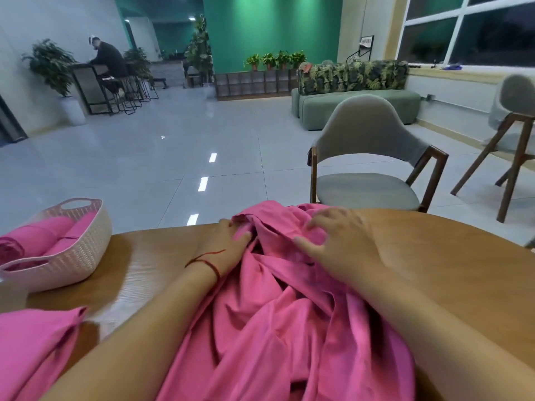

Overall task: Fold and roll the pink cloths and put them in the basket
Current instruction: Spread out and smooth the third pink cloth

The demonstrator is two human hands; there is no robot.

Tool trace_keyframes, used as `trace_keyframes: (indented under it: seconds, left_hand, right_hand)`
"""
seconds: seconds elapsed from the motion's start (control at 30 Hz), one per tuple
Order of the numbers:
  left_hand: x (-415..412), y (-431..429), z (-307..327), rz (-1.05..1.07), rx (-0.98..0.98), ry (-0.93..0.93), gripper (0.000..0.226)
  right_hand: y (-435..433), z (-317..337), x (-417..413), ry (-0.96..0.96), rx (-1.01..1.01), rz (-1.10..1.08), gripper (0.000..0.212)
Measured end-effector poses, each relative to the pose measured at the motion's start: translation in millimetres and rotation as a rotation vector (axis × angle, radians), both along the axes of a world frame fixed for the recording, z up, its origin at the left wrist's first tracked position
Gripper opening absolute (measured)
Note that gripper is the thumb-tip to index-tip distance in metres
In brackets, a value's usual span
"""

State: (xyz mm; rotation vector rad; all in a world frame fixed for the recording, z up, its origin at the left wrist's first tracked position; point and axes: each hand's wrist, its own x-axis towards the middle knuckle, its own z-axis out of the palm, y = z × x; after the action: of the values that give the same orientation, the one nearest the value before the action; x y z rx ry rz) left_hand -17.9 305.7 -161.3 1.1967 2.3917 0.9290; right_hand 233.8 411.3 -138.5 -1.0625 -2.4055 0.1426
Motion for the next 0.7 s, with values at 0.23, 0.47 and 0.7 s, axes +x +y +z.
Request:
trace_keyframes:
  seconds: [0.23,0.47,0.7]
  left_hand:
    - [-5.0,-2.2,-12.3,-0.075,0.107,0.154,0.004]
    - [-114.0,-51.5,-1.1,0.35,0.075,0.326,0.016]
    - [-93.2,-48.7,4.8,0.336,0.087,0.565,0.04]
  right_hand:
    - [16.4,-9.3,-12.7,0.085,-0.035,0.011,0.028]
    - [101.0,-10.1,44.7,0.652,-0.57,-0.358,0.019]
    - [127.8,-31.2,65.3,0.785,-0.746,-0.424,0.053]
